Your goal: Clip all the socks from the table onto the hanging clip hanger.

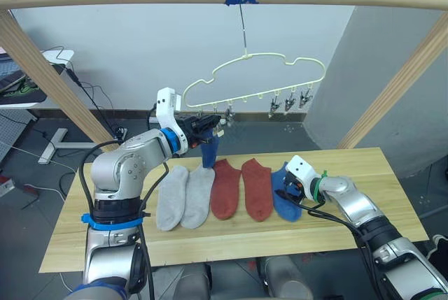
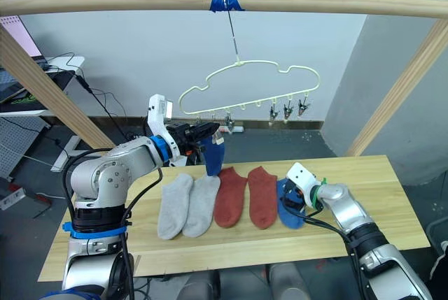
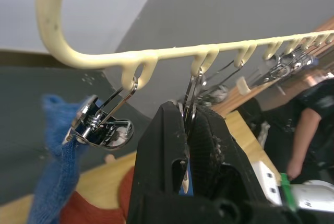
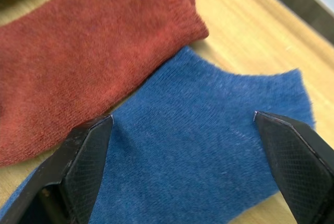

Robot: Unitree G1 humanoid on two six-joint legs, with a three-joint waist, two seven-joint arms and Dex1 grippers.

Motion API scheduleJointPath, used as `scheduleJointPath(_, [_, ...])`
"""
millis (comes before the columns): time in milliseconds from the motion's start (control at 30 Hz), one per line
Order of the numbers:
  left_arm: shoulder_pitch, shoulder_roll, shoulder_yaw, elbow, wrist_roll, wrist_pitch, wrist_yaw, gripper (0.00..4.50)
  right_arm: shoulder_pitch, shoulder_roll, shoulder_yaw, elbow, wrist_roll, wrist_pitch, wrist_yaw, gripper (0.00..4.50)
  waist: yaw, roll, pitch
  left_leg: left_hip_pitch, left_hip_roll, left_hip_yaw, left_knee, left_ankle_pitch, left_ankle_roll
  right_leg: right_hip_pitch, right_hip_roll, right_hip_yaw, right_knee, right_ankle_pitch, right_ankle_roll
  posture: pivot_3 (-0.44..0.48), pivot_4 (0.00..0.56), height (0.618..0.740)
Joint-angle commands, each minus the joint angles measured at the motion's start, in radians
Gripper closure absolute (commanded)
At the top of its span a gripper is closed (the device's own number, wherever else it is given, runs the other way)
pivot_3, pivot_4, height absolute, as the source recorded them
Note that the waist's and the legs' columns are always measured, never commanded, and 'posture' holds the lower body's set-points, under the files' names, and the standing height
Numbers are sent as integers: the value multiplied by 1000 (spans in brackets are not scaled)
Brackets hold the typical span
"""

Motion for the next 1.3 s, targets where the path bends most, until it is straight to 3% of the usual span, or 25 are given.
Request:
scheduleJointPath(33, [3, -23, 90, -34, -122, 117, 41, 4419, -16, 11, -25, 71, -33, -58, -13, 0, 0, 0, 0, 0, 0, 0, 0, 0, 0, 0, 0, 0, 0, 0, 0, -95, 171, 740])
scheduleJointPath(100, [-8, -29, 128, -25, -166, 164, 67, 4419, -15, 10, -27, 103, -48, -89, -7, 0, 0, 0, 0, 0, 0, 0, 0, 0, 0, 0, 0, 0, 1, 0, 0, -93, 170, 740])
scheduleJointPath(200, [-15, -16, 132, -22, -181, 177, 78, 4419, -9, 17, -43, 120, -47, -114, -4, 551, 1, 0, 0, 1, 0, 0, 0, 0, 0, 1, 0, 0, 0, 0, 0, -93, 171, 740])
scheduleJointPath(567, [-8, -9, 120, -19, -180, 157, 88, 4419, 62, -5, -90, 49, -56, -142, 12, 4375, 4, 0, 0, 1, 0, 0, 0, 0, 0, 1, 0, 0, 0, 0, 0, -95, 172, 740])
scheduleJointPath(600, [-9, -7, 118, -17, -179, 155, 86, 4419, 69, -9, -96, 41, -57, -143, 14, 4445, 4, 0, 0, 1, 0, 0, 0, 0, 0, 1, 0, 0, 0, 0, 0, -95, 172, 740])
scheduleJointPath(933, [-3, 11, 101, -9, -178, 134, 77, 4419, 156, -55, -125, -300, 53, 85, 194, 4445, 3, 0, 0, 1, 0, 0, 0, 0, 0, 1, 0, 0, 0, 0, 0, -94, 179, 740])
scheduleJointPath(1033, [-2, 17, 97, -7, -179, 128, 74, 4419, 176, -77, -127, -397, 98, 189, 239, 3894, 6, 0, 0, 1, 0, 0, 0, 0, 0, 1, 0, 0, 0, 0, 0, -93, 180, 740])
scheduleJointPath(1300, [2, 31, 77, -6, -170, 103, 56, 4419, 179, -117, -127, -465, 101, 221, 253, 1311, 12, 0, 0, 0, 0, 0, 0, 0, 0, 1, 0, 0, -1, 0, 0, -86, 175, 740])
